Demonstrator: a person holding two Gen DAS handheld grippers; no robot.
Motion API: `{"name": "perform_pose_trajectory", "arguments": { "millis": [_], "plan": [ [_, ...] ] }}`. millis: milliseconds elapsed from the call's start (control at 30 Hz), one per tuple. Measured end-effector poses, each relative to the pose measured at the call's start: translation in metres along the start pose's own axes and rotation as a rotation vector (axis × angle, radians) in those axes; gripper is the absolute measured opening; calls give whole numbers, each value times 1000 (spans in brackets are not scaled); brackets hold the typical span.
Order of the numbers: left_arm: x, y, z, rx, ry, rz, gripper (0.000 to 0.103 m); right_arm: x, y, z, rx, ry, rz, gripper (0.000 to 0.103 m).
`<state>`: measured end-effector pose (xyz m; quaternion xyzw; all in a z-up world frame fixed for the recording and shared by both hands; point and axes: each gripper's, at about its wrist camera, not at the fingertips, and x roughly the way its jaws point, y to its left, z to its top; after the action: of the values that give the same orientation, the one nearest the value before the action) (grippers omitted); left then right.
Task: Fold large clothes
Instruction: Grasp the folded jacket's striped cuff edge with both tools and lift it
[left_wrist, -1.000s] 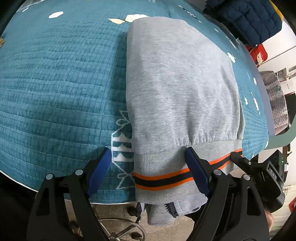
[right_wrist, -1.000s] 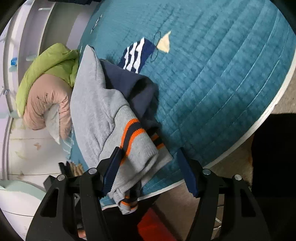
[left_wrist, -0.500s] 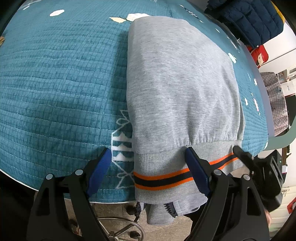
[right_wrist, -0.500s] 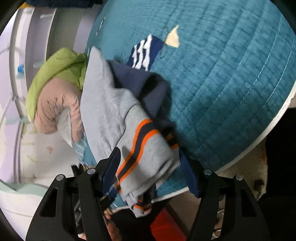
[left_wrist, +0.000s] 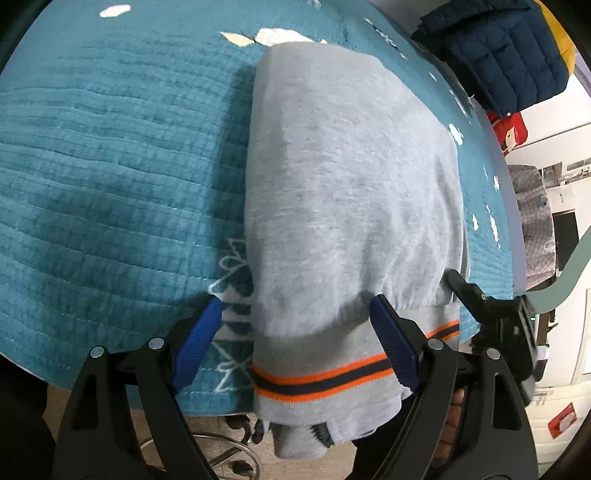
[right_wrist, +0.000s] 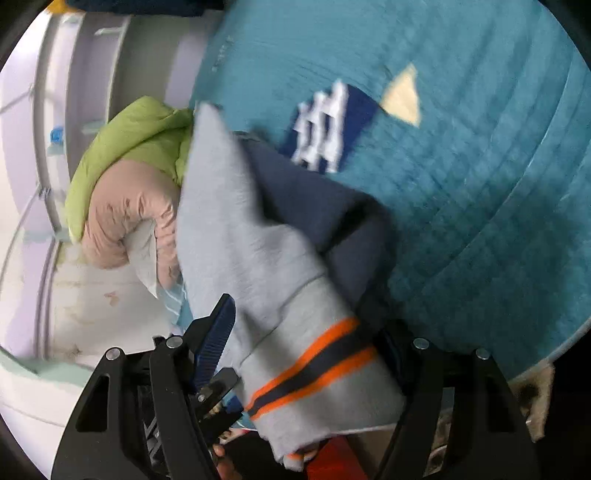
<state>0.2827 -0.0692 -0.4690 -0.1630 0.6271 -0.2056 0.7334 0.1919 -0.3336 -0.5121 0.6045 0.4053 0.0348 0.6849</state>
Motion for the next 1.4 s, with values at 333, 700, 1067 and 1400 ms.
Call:
{"name": "perform_pose_trajectory", "arguments": {
  "millis": [333, 700, 1067, 1400],
  "plan": [
    [5, -26, 2, 98, -17, 47, 71, 17, 5, 1, -56, 36, -6, 51],
    [-28, -51, -5, 282, -130, 116, 34, 5, 79, -38, -498, -65, -272, 29],
    [-90, -64, 0, 347, -244, 107, 33, 11, 157, -74, -733, -121, -265, 28],
    [-174, -24, 6, 302, -367, 99, 33, 34, 229, -120, -867, -108, -175, 28]
  ]
}}
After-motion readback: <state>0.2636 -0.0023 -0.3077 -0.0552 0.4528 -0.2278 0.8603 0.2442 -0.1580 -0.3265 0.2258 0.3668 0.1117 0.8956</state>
